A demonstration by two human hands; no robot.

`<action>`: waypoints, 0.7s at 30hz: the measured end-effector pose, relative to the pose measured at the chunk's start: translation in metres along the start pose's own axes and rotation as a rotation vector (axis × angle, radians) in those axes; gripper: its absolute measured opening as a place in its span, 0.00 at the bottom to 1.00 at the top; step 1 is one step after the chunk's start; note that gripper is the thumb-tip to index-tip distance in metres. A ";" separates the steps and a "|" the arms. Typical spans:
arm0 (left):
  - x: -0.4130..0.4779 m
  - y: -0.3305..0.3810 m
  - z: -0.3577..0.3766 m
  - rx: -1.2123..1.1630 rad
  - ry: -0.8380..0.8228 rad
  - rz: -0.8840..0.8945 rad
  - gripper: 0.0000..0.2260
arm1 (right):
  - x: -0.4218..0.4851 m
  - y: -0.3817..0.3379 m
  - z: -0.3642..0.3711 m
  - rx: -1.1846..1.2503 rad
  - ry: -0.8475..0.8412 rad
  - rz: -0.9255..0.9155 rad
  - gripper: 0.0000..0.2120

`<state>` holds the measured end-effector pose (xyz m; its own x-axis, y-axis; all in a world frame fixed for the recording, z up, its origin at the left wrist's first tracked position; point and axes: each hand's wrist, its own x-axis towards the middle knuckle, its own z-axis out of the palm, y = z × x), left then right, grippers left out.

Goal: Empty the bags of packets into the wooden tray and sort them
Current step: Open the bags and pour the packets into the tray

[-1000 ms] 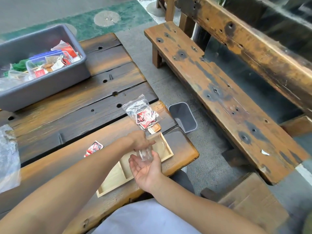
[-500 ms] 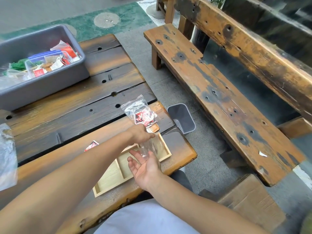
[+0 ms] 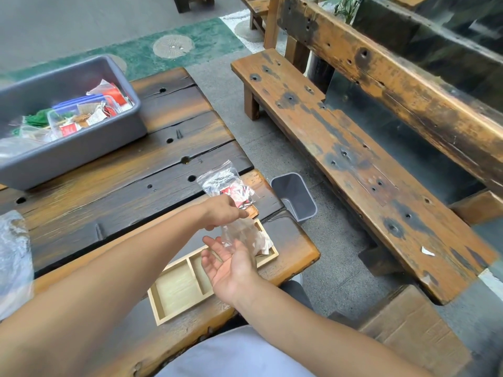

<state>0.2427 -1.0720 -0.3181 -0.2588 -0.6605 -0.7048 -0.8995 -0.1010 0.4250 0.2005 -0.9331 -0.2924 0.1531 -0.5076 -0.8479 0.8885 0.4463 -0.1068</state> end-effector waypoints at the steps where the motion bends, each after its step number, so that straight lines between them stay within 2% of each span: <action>1: 0.000 -0.001 -0.003 -0.006 -0.009 0.002 0.21 | 0.000 0.001 0.002 0.001 -0.004 0.003 0.19; 7: -0.003 -0.008 -0.019 -0.089 -0.024 0.030 0.19 | -0.001 0.011 0.017 0.002 -0.064 0.017 0.23; 17: -0.018 -0.030 -0.052 -0.331 0.066 0.032 0.16 | 0.002 0.017 0.043 -0.109 -0.154 -0.002 0.19; 21: -0.020 -0.052 -0.060 -0.454 0.109 0.004 0.11 | 0.012 0.015 0.049 -0.169 -0.148 -0.013 0.15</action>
<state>0.3158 -1.0979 -0.2922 -0.2021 -0.7334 -0.6491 -0.6469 -0.3977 0.6507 0.2370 -0.9685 -0.2787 0.2151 -0.6110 -0.7619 0.8076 0.5499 -0.2130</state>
